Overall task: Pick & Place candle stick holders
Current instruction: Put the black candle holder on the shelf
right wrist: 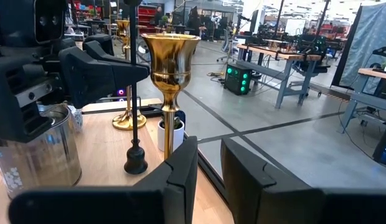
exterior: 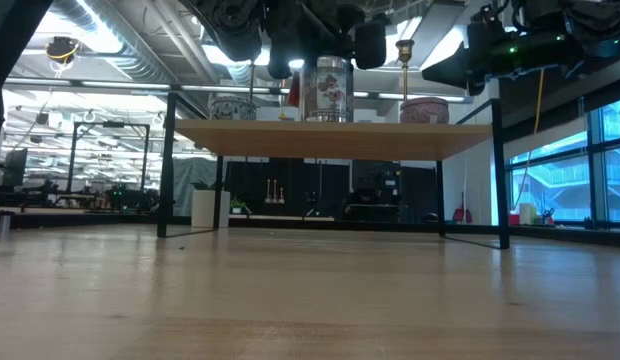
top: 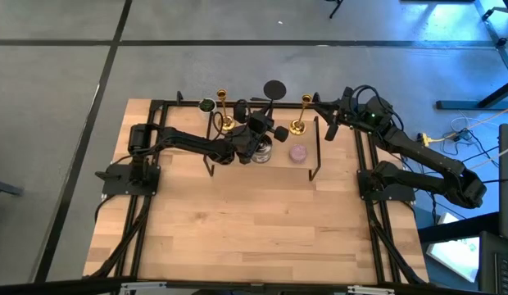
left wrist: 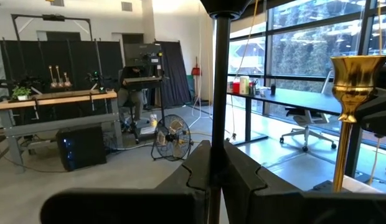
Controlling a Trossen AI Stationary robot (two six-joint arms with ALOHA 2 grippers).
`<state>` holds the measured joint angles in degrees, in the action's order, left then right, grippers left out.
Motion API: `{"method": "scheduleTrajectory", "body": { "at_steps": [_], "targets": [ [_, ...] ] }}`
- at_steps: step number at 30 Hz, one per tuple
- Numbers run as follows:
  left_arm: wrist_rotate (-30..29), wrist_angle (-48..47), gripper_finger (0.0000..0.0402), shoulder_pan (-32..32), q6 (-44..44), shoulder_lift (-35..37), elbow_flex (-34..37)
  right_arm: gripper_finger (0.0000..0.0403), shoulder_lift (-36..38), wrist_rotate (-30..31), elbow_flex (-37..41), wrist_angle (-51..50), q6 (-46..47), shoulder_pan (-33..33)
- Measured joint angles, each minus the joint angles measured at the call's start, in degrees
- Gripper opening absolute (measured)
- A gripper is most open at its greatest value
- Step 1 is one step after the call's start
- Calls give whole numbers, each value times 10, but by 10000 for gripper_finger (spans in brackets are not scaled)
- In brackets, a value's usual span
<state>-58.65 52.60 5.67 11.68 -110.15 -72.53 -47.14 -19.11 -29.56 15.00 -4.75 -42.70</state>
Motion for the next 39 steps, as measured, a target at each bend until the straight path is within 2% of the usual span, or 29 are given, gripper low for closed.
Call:
{"method": "scheduleTrajectory", "body": {
  "at_steps": [16,27,39],
  "targets": [
    [16,-6,18,0,-5,0,0,73,0,-2,0,4,0,0],
    [15,-6,44,0,0,0,0,73,0,-2,0,4,0,0],
    [-6,-6,43,-8,21,0,0,73,0,-2,0,4,0,0]
  ]
}}
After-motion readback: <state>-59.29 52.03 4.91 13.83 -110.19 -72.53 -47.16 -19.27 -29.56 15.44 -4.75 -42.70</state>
